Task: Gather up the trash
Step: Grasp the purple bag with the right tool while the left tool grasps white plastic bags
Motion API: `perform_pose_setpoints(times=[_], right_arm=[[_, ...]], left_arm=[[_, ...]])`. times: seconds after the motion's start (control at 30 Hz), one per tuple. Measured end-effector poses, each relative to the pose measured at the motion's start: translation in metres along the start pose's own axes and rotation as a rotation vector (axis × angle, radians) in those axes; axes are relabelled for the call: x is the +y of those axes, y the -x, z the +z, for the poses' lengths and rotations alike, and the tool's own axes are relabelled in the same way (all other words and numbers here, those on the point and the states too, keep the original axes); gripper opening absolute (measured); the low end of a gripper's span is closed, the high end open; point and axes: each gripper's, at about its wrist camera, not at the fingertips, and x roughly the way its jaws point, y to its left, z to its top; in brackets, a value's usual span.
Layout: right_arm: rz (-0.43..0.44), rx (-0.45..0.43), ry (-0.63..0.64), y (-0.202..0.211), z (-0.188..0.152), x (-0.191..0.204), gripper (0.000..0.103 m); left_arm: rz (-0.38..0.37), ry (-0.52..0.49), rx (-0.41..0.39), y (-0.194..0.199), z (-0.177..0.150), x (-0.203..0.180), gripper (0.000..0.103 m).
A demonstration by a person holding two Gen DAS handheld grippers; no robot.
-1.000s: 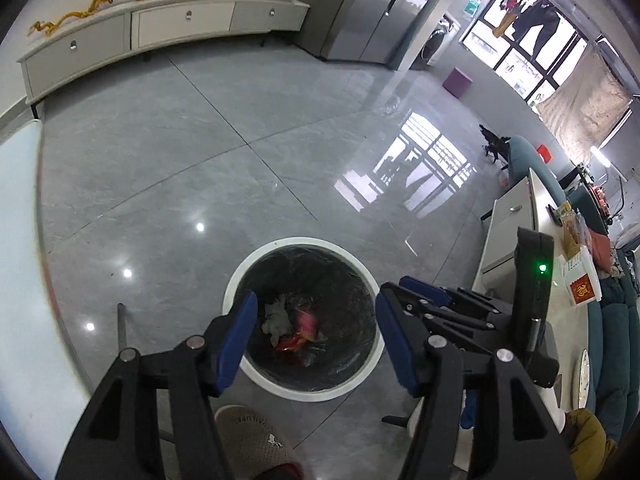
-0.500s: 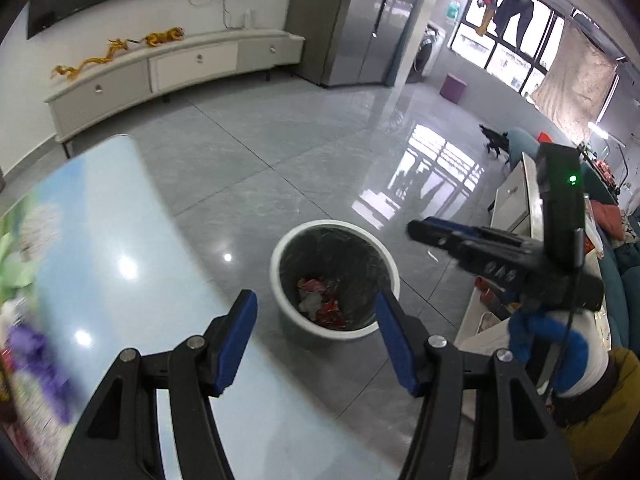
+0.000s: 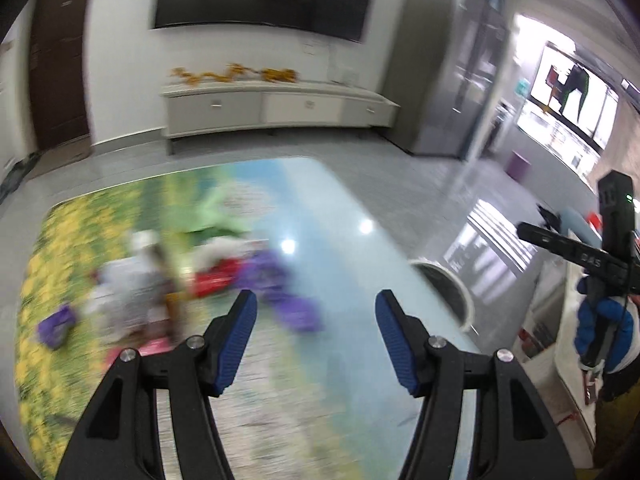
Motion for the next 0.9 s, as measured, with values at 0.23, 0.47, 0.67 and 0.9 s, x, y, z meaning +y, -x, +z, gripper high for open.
perform_pose_setpoints(times=[0.23,0.47,0.67,0.9], right_arm=[[0.07,0.087,0.089,-0.049,0.006,0.067,0.046],[0.149,0.206,0.161,-0.121,0.003,0.118,0.051],[0.193,0.272,0.209,-0.175,0.001,0.156,0.056],[0.216,0.328,0.234,-0.216,-0.006,0.174,0.057]], left_arm=[[0.165,0.155,-0.031,0.032,-0.029,0.126,0.06],[0.276,0.321,-0.042,0.04,-0.049,0.222,0.064],[0.291,0.335,-0.019,0.022,-0.048,0.247,0.064],[0.274,0.334,0.016,-0.003,-0.051,0.254,0.064]])
